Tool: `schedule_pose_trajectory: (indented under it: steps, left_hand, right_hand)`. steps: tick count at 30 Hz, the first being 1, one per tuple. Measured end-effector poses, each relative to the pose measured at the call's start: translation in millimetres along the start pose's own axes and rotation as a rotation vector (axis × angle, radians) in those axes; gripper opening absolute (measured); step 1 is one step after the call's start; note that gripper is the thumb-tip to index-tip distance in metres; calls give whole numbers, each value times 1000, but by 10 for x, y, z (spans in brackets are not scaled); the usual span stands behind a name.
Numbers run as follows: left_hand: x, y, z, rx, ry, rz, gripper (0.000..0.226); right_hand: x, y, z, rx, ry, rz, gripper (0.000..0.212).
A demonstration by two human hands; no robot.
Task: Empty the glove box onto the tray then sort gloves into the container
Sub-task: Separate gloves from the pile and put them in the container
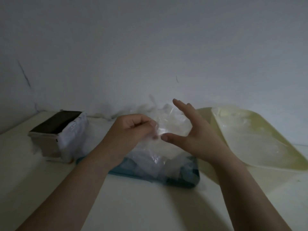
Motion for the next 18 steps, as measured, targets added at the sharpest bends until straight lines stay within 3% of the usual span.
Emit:
schedule_pose_trajectory:
  steps: [4,7,10,12,15,18]
  left_hand:
    - [165,-154,107,-199,-274,134,18]
    - [110,-221,146,-253,-250,264,16]
    - [41,-377,99,-338,-194,381,23]
    - [84,-457,84,-451,-202,524,46]
    - [39,-450,33,-463,-112,706,76]
    - [33,-465,21,-381,-75,715,69]
  right_hand:
    - [110,-97,6,-31,-109,-309,94]
    - [260,-98,43,44,-237,-682,73]
    - [450,-87,109,74,-323,-746,41]
    - [487,-66,111,107,-297,-755,6]
    - [446,144,79,272,-98,-808,23]
    - [481,251,109,371,26,-903,19]
Point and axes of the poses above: each hand's wrist, its own z-axis away from the middle knuckle, its own x-axis out of the palm, y = z × x, the point moved 10 cm from there along -z, towards the middle knuckle, and after that the axes turned 13 degrees about z, right-handed, at the moved point
